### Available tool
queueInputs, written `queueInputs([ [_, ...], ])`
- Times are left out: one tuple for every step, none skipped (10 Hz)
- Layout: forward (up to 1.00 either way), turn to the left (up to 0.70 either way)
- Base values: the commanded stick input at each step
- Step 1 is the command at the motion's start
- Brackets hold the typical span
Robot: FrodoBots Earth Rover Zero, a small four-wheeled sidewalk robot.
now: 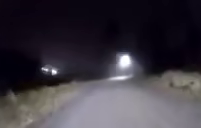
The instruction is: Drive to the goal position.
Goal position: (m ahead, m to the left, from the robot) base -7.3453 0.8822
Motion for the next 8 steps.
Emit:
queueInputs([
  [1.00,-0.10],
  [1.00,-0.10],
  [1.00,-0.10],
  [1.00,-0.10],
  [1.00,-0.10],
  [1.00,-0.10],
  [1.00,-0.10],
  [1.00,-0.10],
])
